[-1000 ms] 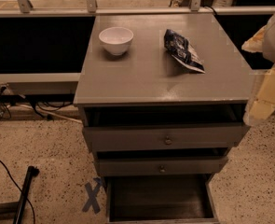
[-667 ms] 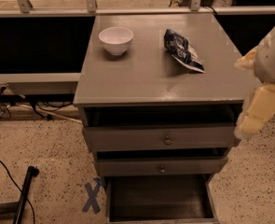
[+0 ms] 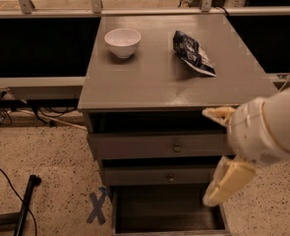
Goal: Close bottom drawer
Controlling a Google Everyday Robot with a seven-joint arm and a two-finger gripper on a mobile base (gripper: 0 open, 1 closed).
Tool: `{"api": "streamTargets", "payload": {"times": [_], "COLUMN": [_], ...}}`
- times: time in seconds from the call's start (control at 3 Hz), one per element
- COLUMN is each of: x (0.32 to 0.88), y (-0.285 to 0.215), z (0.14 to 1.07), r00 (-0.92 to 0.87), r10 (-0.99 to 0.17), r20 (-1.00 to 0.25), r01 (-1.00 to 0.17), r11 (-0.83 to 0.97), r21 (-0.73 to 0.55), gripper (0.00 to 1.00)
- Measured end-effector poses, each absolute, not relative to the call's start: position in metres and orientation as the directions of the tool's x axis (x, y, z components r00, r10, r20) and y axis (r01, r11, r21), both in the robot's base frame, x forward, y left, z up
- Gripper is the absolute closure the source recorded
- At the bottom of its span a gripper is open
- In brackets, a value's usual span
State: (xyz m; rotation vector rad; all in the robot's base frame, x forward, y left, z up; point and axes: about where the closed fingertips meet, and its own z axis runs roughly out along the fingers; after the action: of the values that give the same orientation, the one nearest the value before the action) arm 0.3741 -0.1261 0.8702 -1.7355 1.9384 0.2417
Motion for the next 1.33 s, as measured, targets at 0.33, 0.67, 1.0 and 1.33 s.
{"api": "streamTargets", "payload": {"times": [0.33,0.67,1.0,1.33], "x": [0.360,0.366,0.370,0.364], "y": [-0.114,-0.115,-0.152,-0.185], "z": [0.847,0.851,0.783,0.718], "r00": [-0.028,-0.030,-0.130,-0.202], "r10": [-0.839,-0.865,-0.781,-0.631], "r20": [-0.543,-0.500,-0.611,-0.749], "r01": [-0.960,-0.957,-0.934,-0.880], "r11": [0.173,0.168,0.303,0.453], "r21": [-0.218,-0.234,-0.189,-0.144], "gripper": [0.00,0.00,0.00,0.00]}}
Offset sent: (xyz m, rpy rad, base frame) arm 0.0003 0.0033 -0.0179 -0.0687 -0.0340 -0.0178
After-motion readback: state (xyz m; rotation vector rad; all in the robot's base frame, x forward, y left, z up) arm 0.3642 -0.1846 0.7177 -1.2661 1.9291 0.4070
